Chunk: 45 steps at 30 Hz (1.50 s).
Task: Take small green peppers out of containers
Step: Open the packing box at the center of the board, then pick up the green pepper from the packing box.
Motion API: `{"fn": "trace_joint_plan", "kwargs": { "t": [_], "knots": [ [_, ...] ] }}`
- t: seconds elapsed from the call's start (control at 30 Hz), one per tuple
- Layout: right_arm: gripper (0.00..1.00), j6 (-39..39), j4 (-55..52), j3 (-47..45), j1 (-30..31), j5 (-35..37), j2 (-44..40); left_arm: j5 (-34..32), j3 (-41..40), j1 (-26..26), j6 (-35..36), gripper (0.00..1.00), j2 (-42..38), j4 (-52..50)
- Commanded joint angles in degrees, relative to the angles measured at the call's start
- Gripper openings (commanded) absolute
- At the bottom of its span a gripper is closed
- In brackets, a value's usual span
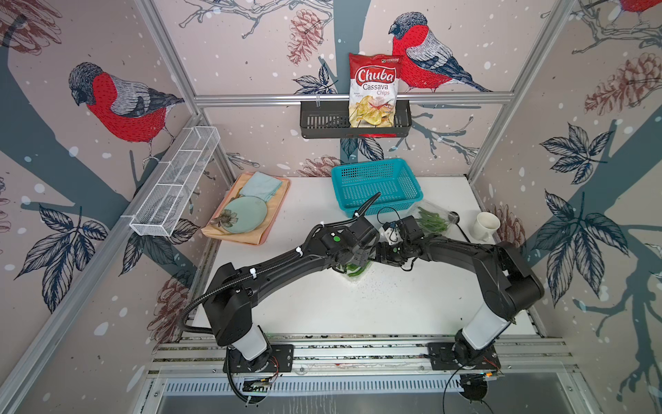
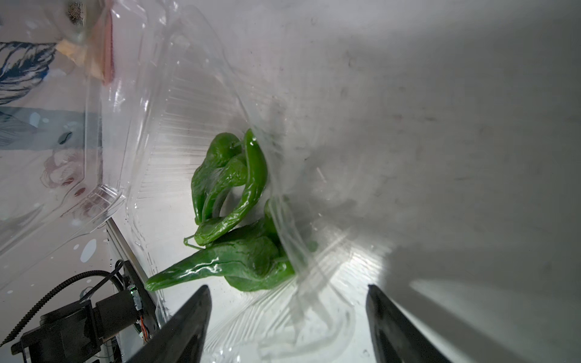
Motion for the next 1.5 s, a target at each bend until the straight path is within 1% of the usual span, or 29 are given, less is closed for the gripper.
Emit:
{"fn": "trace_joint_plan", "kwargs": {
  "t": [0.0,0.1,0.3,0.33,0.4,0.47,0.53,0.6,0.7,0.83,0.9,0.97,1.07,1.13,1.2,1.23,1.47],
  "knots": [
    [0.77,-0.9,-0.5,-0.2,0.0,0.1,0.1,-12.0,1.3,0.8,-0.4,0.97,2.0,-2.9],
    [0.77,-1.4,-1.3,-0.4,0.0,0.5,0.4,-14.3,2.7,2.7,-0.2,0.97,2.5,-3.3],
    [0.77,-1.8,-1.4,-1.0,-0.1,1.0,0.3,-11.6,1.0,10.3,-0.4,0.97,0.0,-1.0],
    [0.77,-1.8,-1.4,-1.0,-0.1,1.1,0.3,-10.0,0.2,11.7,-0.2,0.97,-0.5,0.0],
    [0.77,-1.9,-1.4,-1.0,-0.1,1.0,0.3,-2.7,-2.5,15.7,0.3,0.97,-1.9,3.6],
    [0.78,-2.0,-1.4,-0.7,-0.2,1.0,0.3,2.2,-5.6,18.9,0.3,0.97,-2.6,6.6],
    [0.78,-2.2,-1.7,-0.4,-0.2,0.9,0.4,4.8,-8.1,20.8,0.6,0.97,-2.8,8.8],
    [0.77,-2.3,-1.9,-0.2,-0.2,1.0,0.1,6.3,-9.0,21.7,1.2,0.97,-2.7,10.0],
    [0.78,-2.7,-2.2,-0.1,-0.2,1.0,-0.2,8.7,-7.1,21.8,1.6,0.97,-2.5,9.1],
    [0.78,-3.3,-3.4,0.8,-0.2,1.0,-0.9,13.8,0.4,20.4,1.6,0.97,-2.6,2.8],
    [0.78,-3.2,-3.5,1.1,-0.2,1.0,-1.5,19.0,3.3,18.2,2.1,0.96,-2.7,1.2],
    [0.79,-3.2,-3.6,1.5,-0.3,0.9,-1.8,25.3,4.0,15.9,2.3,0.96,-2.2,1.5],
    [0.79,-3.3,-3.8,1.7,-0.7,0.7,-1.9,30.6,2.6,12.1,1.3,0.93,-0.4,2.5],
    [0.79,-3.2,-3.9,1.6,-1.2,0.5,-2.3,32.6,0.6,10.1,0.8,0.84,0.8,4.3],
    [0.79,-3.0,-3.8,1.4,-2.1,0.3,-2.8,33.9,-1.5,9.4,0.2,0.72,2.2,5.8],
    [0.79,-2.9,-3.7,1.3,-2.4,0.2,-3.1,34.4,-2.3,9.4,0.0,0.70,2.8,6.6],
    [0.79,-2.4,-3.3,0.2,-3.9,-0.8,-3.8,36.2,-5.2,9.3,-0.1,0.69,7.6,10.7]
  ]
}}
